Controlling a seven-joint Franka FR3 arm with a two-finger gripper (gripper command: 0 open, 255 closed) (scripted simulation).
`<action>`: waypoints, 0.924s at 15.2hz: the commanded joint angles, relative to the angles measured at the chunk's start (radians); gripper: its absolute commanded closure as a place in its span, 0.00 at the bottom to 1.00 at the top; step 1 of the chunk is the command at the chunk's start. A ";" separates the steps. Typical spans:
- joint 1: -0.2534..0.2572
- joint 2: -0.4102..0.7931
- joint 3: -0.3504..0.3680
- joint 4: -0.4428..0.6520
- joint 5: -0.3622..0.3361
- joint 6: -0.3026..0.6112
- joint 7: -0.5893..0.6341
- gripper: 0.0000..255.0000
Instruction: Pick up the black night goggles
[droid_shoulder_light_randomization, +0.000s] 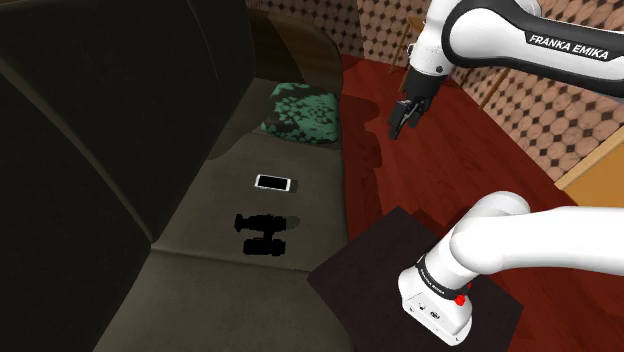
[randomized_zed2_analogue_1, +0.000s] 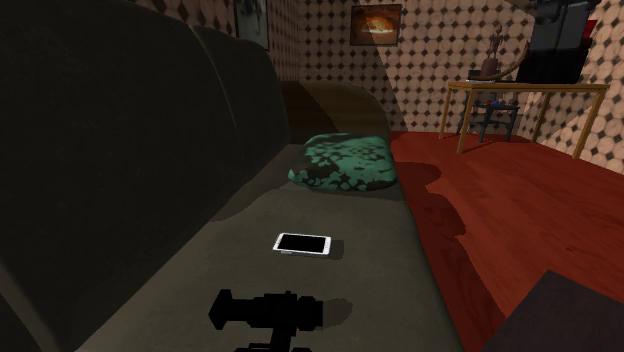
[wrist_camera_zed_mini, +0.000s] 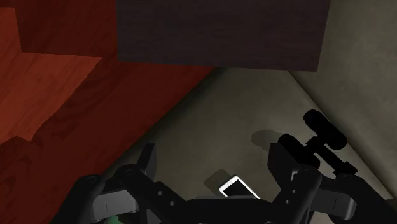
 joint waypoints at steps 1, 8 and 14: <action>0.000 0.000 0.000 0.000 0.000 0.000 0.000 0.00; 0.074 0.153 0.037 -0.070 0.033 0.231 -0.051 0.00; 0.135 0.320 0.075 -0.087 0.056 0.423 -0.096 0.00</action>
